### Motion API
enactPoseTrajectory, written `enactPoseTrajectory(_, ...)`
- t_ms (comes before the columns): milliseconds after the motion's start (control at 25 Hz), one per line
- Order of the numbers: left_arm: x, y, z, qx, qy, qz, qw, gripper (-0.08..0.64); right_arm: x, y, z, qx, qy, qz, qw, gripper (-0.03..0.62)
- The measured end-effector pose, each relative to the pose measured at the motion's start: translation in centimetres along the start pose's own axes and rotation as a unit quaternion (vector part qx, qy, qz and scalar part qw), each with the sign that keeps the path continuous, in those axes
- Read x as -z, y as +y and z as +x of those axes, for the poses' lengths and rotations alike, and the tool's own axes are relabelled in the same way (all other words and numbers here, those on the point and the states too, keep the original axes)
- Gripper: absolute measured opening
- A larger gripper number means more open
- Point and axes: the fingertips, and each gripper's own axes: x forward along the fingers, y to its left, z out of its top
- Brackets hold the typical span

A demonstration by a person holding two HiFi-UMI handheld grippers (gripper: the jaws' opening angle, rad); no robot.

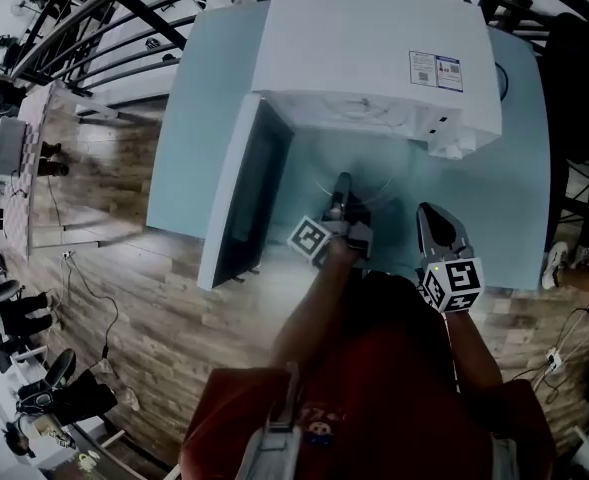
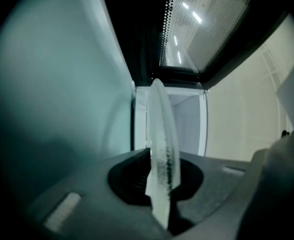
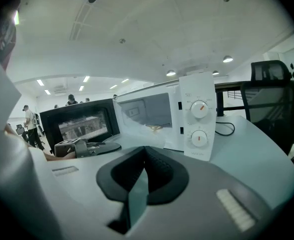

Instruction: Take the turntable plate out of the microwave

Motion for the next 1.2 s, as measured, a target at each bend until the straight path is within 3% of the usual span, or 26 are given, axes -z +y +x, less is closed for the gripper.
enactPoseTrajectory(600,2.8,-2.8,-6.4,0.006,0.009,0.019,0.9998,0.025,0.5,0.7,-3.5,-0.022,-0.014,-0.002,1.000,0.000)
enactPoseTrajectory(1200,2.7,-8.0,-11.0,0.019,0.088,0.016,0.9958,0.025,-1.8,2.9,-4.3,0.037,-0.045,-0.007,0.998,0.000)
